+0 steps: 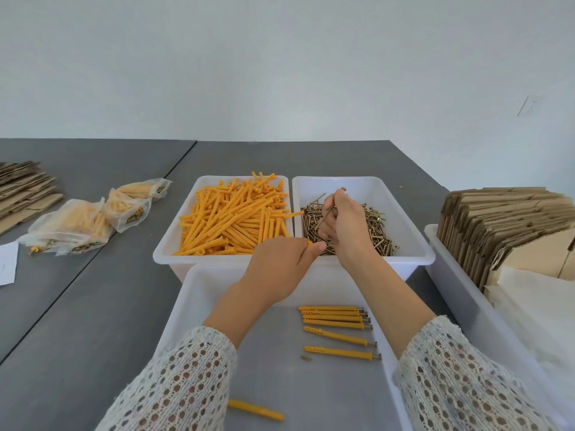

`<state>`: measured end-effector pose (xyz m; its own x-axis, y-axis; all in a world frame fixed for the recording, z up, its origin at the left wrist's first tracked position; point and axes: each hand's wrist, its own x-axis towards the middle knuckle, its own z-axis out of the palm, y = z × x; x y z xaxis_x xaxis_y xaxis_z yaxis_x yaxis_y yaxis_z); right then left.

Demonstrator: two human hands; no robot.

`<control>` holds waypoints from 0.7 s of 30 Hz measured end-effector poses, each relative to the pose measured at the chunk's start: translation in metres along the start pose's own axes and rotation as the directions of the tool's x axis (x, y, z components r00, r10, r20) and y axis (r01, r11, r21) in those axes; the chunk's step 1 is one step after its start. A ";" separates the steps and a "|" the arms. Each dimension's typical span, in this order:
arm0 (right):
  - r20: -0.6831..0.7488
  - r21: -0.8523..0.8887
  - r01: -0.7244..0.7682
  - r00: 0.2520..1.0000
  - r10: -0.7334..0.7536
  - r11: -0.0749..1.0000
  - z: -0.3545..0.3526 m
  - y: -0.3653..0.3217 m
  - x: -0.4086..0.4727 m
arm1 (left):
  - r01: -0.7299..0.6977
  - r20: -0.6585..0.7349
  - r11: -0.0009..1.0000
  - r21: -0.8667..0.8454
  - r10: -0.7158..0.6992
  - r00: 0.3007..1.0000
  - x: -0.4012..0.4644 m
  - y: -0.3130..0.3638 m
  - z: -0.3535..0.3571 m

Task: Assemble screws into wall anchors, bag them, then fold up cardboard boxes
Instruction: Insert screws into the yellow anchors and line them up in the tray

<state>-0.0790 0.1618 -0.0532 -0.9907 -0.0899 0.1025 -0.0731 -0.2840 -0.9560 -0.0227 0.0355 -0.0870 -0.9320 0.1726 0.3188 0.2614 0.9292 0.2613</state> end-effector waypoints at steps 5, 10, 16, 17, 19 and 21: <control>0.022 -0.046 0.011 1.000 -0.010 0.999 0.000 0.001 0.000 | 0.003 -0.020 0.999 0.036 -0.002 1.000 -0.001 0.000 0.002; 0.092 -0.105 0.017 0.996 -0.007 0.994 0.003 0.005 0.001 | 0.029 -0.027 0.999 0.046 -0.028 0.999 0.000 0.001 0.002; 0.094 -0.092 0.044 0.995 -0.035 0.995 0.003 0.007 0.002 | 0.048 -0.052 0.998 -0.041 -0.051 0.997 -0.001 0.003 0.001; 0.091 -0.093 0.044 0.995 -0.036 0.995 0.003 0.007 0.002 | 0.054 -0.058 0.997 -0.054 -0.057 0.997 -0.001 0.003 0.001; 0.104 -0.096 0.052 0.994 -0.042 0.994 0.003 0.008 0.002 | 0.060 -0.063 0.996 -0.072 -0.064 0.996 -0.001 0.004 0.001; 0.144 -0.131 0.074 0.988 -0.055 0.989 0.005 0.007 0.000 | 0.058 -0.065 0.994 -0.095 -0.065 0.996 -0.001 0.004 0.001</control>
<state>-0.0789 0.1549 -0.0590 -0.9584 -0.2104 0.1930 -0.1605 -0.1622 -0.9736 -0.0208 0.0394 -0.0868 -0.9285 0.0905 0.3601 0.2295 0.9023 0.3649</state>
